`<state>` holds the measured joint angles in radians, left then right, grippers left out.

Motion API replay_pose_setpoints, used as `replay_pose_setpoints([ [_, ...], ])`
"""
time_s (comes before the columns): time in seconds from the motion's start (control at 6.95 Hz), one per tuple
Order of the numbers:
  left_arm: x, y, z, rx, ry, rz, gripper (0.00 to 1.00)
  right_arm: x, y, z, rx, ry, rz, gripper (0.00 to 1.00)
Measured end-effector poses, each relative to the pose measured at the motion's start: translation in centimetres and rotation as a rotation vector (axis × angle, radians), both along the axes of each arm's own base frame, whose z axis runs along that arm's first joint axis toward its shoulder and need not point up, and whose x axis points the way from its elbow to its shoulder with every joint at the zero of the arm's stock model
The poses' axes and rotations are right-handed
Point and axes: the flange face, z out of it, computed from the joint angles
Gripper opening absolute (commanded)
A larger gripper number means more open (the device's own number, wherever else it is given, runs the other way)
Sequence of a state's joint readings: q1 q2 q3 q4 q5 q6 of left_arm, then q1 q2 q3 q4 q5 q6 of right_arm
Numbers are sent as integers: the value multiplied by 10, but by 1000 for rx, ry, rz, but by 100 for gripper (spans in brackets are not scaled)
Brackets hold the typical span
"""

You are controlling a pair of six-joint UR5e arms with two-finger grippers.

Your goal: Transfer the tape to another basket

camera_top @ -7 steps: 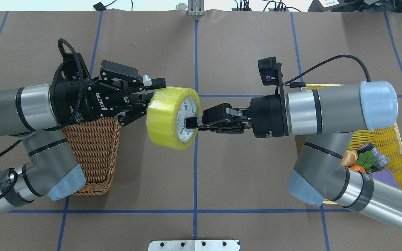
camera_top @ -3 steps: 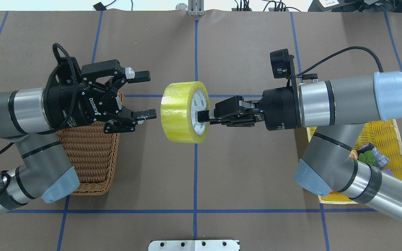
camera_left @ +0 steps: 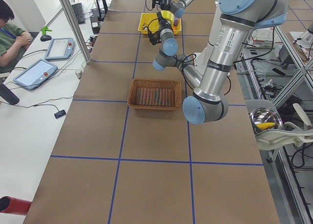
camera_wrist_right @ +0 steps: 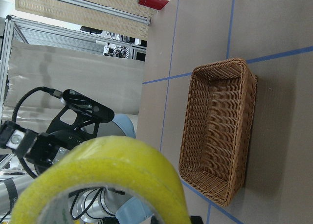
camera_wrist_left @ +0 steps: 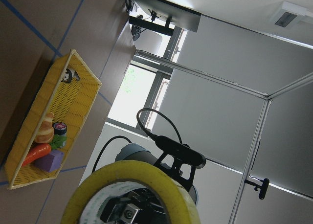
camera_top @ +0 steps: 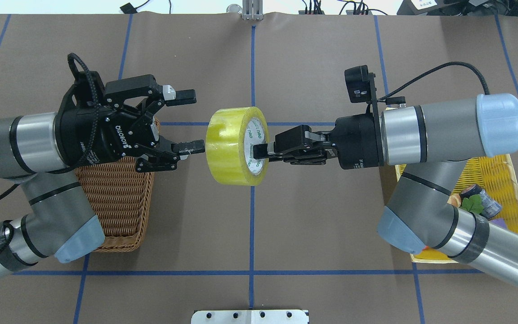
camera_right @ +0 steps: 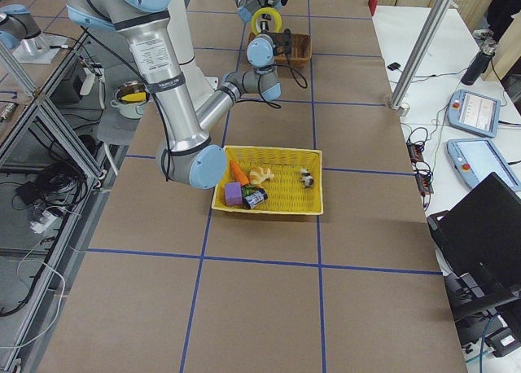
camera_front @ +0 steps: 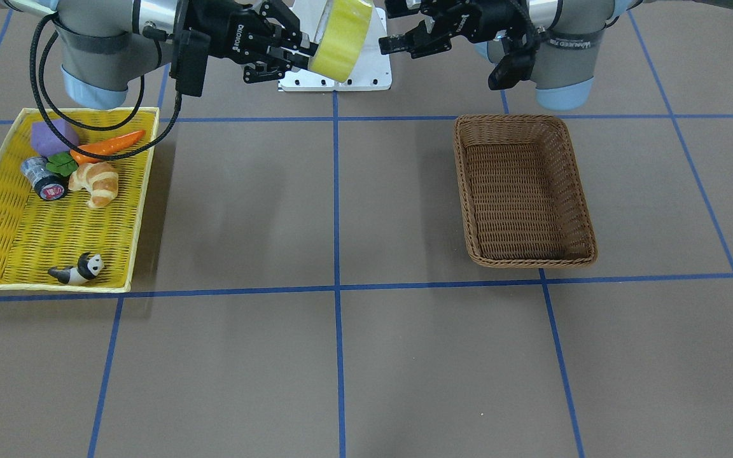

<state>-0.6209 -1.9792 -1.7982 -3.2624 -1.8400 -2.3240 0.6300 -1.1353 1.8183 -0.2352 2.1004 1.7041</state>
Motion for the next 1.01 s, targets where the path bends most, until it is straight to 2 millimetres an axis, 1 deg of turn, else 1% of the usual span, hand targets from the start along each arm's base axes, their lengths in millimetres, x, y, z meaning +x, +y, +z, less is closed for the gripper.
replay_pose_setpoints([
  [0.14, 1, 0, -1, 0, 2, 1, 82, -3, -1, 1, -2, 4, 0, 0],
  [0.29, 1, 1, -3, 1, 4, 2, 78, -5, -2, 1, -2, 5, -1, 0],
  [0.86, 6, 3, -6, 3, 6, 8, 76, -10, 1, -7, 5, -5, -9, 0],
  [1.01, 6, 3, -5, 2, 6, 9, 41, -12, 3, -8, 6, -7, -13, 0],
])
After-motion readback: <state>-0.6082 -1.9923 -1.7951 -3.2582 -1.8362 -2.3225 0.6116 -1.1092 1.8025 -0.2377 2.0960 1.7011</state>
